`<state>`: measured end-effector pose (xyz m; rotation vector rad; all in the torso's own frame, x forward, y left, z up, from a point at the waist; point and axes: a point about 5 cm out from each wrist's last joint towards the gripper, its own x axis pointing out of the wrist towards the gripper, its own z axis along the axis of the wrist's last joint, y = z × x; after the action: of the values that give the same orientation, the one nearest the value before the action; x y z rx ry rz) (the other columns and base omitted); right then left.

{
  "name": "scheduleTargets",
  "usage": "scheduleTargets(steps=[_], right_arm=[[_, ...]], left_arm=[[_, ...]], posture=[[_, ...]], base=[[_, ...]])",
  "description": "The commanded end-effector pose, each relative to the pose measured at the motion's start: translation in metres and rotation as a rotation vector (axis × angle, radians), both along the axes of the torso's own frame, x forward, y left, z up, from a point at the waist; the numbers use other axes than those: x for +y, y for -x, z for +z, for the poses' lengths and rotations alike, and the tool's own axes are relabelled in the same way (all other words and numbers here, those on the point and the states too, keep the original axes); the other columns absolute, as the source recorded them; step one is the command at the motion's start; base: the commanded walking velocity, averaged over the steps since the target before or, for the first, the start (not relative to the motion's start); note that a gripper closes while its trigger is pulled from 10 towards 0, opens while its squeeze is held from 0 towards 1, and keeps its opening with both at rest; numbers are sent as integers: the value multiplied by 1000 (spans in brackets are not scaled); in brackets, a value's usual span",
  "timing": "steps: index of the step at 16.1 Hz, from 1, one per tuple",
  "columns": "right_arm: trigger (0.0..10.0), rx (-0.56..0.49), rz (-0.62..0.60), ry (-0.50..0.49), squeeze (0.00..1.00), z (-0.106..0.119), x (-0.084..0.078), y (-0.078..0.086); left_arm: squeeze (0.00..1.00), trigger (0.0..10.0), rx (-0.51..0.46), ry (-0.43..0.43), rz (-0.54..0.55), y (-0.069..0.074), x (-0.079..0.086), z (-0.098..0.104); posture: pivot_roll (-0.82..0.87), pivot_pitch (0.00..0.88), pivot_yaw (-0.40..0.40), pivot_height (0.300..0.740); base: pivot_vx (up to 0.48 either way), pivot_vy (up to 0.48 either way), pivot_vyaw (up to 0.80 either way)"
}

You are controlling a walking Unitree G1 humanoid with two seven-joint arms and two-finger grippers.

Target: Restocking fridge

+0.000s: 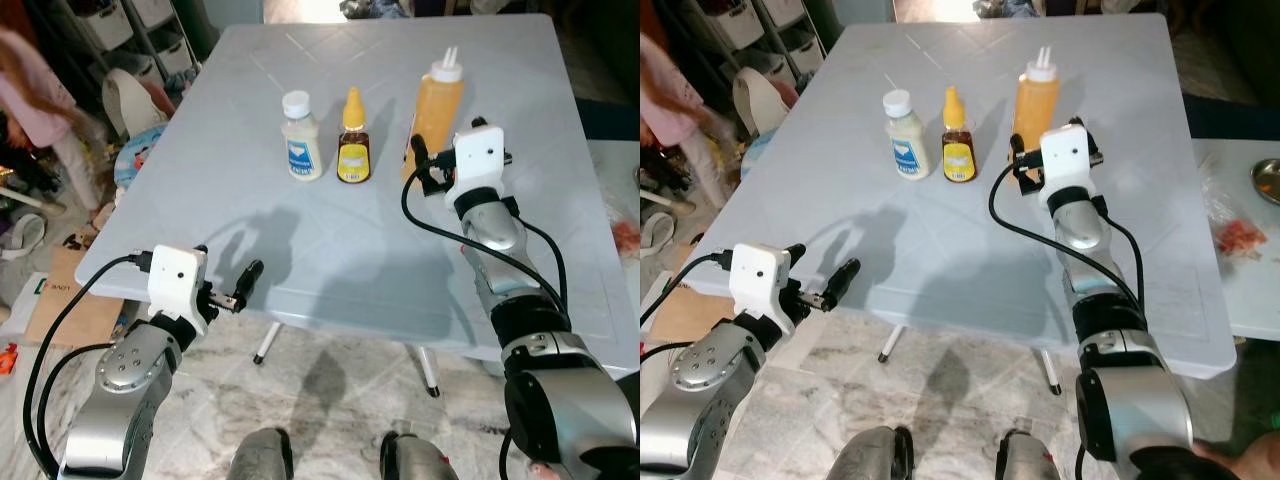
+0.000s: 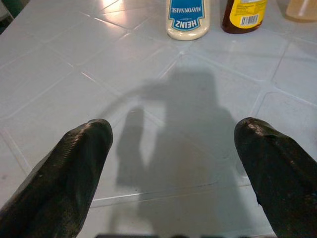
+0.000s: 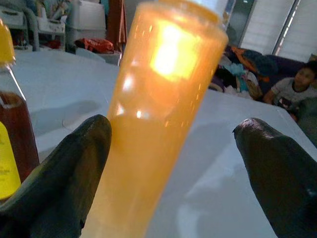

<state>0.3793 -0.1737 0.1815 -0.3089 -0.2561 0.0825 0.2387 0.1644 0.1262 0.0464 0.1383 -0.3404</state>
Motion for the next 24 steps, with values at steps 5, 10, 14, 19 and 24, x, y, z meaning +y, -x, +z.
scheduleTargets(steps=[5, 10, 14, 19, 24], right_arm=[[10000, -71, 81, -18, 0, 14, 18, -1], [10000, -90, 69, 8, 0, 28, 11, -8], [10000, -88, 68, 35, 0, 37, 9, -15], [10000, -77, 73, 20, 0, 40, 11, -19], [10000, -43, 125, -11, 0, 42, 22, -24]], left_arm=[[0, 10000, -9, -17, -8, -1, 0, 4], [0, 10000, -8, -13, 1, -1, 0, 3], [0, 10000, -5, -21, 3, 1, 3, 3], [0, 10000, 0, -33, -5, 4, 4, 3], [0, 10000, 5, -33, -15, 2, 2, 3]], posture=[[193, 133, 141, 740], [197, 138, 130, 740], [206, 141, 136, 740], [216, 147, 144, 740], [209, 147, 145, 740]], base=[[0, 0, 0], [0, 0, 0], [0, 0, 0], [0, 0, 0], [0, 0, 0]])
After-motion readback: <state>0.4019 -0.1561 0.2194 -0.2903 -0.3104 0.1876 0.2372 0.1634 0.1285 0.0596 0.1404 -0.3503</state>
